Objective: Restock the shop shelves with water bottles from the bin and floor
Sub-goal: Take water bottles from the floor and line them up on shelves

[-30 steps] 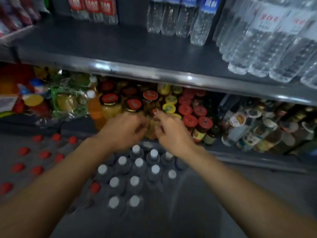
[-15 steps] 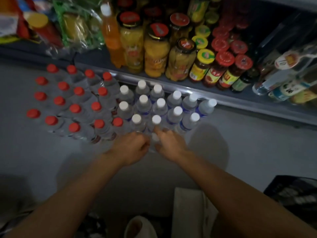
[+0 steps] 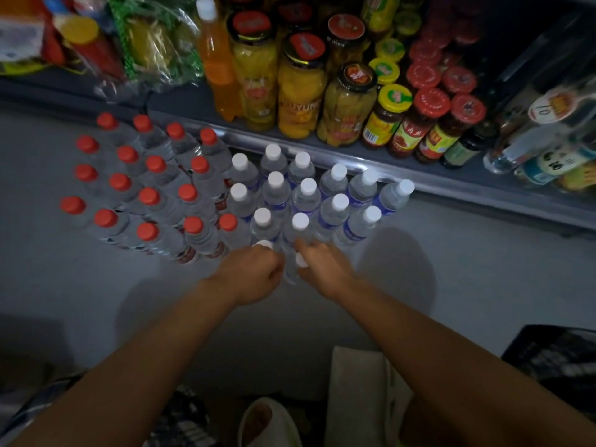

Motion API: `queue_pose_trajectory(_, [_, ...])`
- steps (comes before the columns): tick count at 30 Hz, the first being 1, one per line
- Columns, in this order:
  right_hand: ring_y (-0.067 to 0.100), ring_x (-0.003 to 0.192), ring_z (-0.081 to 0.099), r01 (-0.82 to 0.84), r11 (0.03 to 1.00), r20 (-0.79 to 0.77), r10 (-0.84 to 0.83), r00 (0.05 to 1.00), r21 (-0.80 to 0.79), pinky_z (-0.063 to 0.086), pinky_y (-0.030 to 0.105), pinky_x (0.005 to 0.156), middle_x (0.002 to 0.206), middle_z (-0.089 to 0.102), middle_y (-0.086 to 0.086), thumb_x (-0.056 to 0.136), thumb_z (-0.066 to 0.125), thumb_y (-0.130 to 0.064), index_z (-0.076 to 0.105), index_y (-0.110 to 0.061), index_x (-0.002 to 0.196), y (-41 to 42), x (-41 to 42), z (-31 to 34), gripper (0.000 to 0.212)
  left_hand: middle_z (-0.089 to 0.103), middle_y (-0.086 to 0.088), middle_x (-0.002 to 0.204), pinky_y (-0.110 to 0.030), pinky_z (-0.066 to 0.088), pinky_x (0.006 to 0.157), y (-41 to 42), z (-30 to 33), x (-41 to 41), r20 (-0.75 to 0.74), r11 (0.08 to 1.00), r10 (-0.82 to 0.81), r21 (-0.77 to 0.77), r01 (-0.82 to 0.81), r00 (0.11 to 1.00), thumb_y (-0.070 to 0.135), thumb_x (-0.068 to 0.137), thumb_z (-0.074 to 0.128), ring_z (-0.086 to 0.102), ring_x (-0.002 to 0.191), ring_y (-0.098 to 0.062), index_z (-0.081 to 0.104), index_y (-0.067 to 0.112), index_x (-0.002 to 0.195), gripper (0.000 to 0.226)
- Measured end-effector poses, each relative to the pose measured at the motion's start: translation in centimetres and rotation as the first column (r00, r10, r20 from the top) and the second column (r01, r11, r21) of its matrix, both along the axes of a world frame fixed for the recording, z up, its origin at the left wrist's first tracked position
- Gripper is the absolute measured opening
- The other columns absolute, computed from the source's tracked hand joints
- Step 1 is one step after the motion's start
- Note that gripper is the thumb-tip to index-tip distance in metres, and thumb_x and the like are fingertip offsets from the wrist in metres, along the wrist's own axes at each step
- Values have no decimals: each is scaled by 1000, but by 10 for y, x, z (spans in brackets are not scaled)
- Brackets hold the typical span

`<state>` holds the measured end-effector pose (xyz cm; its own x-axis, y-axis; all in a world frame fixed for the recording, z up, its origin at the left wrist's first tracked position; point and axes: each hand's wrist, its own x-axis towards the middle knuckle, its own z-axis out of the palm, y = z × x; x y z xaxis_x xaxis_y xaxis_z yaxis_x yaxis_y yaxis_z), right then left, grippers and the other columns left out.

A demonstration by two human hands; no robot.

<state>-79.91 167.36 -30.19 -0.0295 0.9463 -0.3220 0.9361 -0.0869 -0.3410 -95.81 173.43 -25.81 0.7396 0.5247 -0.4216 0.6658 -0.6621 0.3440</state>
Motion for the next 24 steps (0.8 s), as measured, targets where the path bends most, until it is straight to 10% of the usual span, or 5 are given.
queue_pose_trajectory(8, [25,77,54,154,988,-203,-145,968,26,31,27,56,80,55,4,82,61,-19,37,-20,73,-1,32,88,25,61,-3,85,-40,50,73,27,64,24,90,997,-75,40,71,993,25,91,49,58,83,-24,50,21,73,18])
queue_pose_trajectory(24, [17,64,56,284,802,-231,-187,955,526,48,39,60,69,64,5,72,75,-26,63,-12,74,49,108,339,19,69,-1,99,-40,52,82,105,276,81,343,905,-167,425,6,924,31,90,55,63,95,-26,66,25,94,13])
